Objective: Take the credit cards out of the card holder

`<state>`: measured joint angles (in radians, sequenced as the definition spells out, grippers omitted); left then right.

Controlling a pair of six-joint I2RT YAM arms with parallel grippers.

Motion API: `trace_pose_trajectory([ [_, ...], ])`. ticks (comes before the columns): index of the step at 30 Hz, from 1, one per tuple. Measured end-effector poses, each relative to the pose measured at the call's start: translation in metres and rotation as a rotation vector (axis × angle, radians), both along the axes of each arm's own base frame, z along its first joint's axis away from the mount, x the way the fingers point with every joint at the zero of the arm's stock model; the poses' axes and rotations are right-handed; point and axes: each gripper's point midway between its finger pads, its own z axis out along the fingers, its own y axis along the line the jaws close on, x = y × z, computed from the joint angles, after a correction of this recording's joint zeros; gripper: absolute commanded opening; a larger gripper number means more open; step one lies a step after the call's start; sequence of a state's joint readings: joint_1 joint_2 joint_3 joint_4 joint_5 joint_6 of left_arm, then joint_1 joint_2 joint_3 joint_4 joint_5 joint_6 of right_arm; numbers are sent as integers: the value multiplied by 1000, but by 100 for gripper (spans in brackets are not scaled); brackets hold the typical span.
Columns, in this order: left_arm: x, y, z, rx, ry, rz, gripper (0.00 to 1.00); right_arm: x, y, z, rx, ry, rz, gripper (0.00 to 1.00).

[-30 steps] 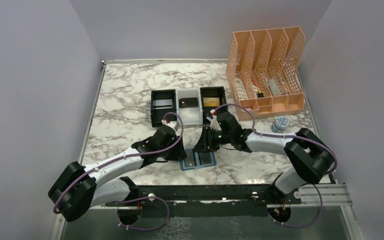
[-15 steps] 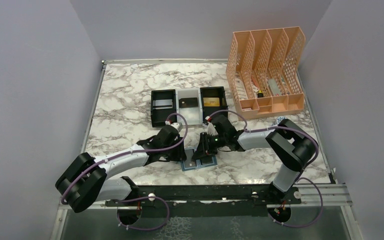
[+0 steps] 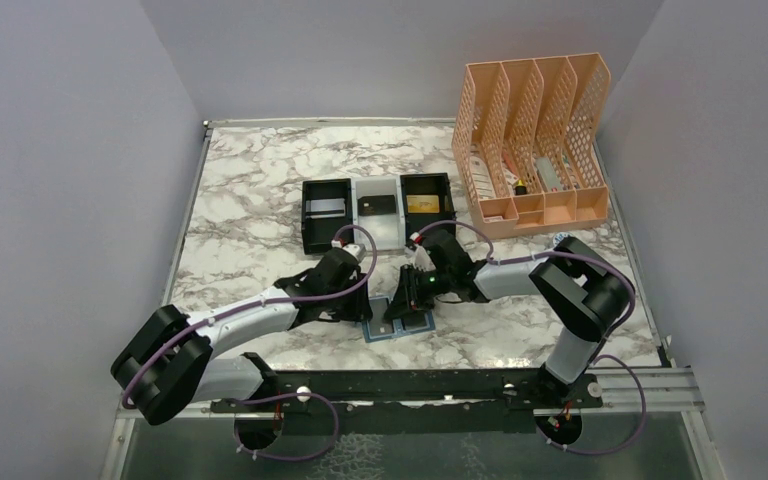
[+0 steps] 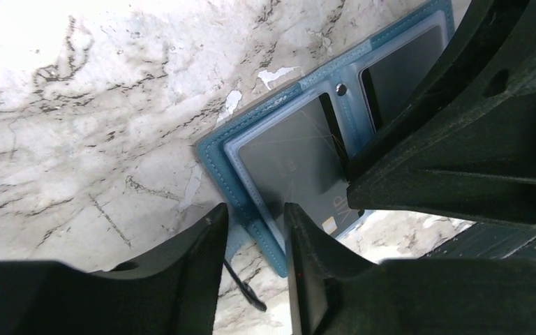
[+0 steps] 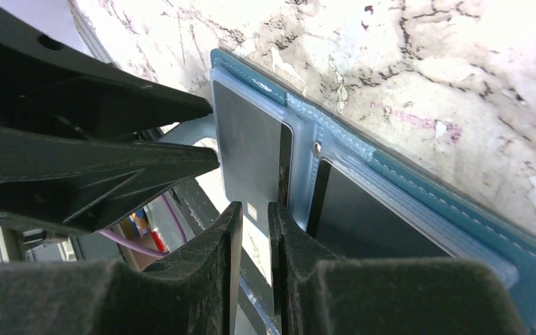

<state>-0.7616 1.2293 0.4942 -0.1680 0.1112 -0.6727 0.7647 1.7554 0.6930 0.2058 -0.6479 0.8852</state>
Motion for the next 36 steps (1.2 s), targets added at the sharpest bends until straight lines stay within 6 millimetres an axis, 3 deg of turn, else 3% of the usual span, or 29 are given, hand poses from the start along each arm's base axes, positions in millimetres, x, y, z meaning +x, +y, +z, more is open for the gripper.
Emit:
trace_pose_trajectory([
  [3, 4, 0, 11, 9, -13, 0, 47, 3, -2, 3, -15, -15, -18, 23],
  [9, 21, -15, 65, -84, -125, 2, 47, 14, -4, 20, -15, -99, -61, 29],
  [12, 20, -23, 76, -112, -143, -11, 45, 21, -7, 34, -2, -160, -98, 30],
  [17, 5, -30, 70, -117, -105, -15, 45, 28, -15, 44, -2, -225, -159, 38],
  [25, -10, -19, 37, -65, -45, 85, 45, 31, -32, 42, -30, -267, -243, 75],
  [30, -8, -9, 24, -43, -39, 158, 45, 31, -41, 46, -15, -289, -297, 84],
  [32, -9, -6, 19, -36, -37, 176, 44, 31, -43, 48, 4, -310, -311, 99],
  [36, -8, -4, 15, -36, -37, 196, 44, 26, -46, 52, 61, -320, -332, 100],
])
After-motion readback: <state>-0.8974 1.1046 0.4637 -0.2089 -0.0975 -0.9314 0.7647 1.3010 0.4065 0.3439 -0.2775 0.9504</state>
